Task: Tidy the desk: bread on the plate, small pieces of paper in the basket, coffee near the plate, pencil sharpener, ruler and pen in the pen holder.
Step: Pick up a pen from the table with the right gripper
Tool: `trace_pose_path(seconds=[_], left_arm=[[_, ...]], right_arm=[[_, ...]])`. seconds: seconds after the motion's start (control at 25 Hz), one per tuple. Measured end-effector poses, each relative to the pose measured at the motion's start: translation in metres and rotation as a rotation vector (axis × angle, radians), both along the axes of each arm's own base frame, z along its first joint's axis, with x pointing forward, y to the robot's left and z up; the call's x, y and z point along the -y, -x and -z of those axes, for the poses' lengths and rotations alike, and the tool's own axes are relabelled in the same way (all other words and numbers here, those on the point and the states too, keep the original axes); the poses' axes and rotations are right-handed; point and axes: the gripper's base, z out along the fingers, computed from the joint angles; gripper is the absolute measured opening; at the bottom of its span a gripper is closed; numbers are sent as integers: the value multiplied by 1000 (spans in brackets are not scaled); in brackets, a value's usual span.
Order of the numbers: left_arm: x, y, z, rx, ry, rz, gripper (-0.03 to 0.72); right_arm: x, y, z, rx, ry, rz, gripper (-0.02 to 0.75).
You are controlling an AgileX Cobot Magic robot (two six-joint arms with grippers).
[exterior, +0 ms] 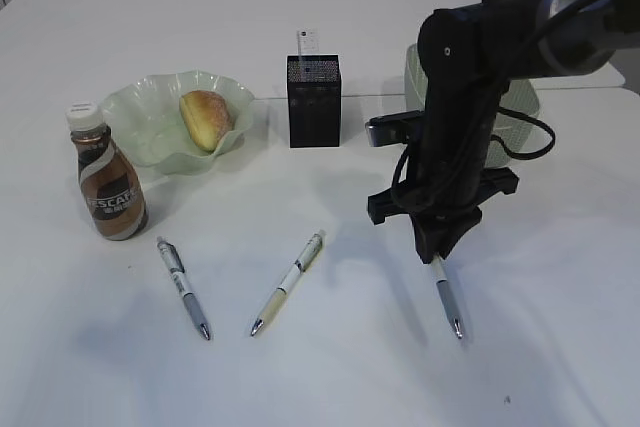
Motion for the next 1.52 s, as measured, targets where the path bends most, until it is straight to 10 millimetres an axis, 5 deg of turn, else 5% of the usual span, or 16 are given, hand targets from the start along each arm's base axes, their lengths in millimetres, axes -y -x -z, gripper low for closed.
trace_pose_path(seconds=[1.04,1.52], left_arm=[[0,-1,-1,10,3,2,268],[1,-2,-2,29,6,4,268]], right_arm=[[-7,-25,-18,200,-46,-83,143],[-21,-60,-77,483,-142,-79,142]])
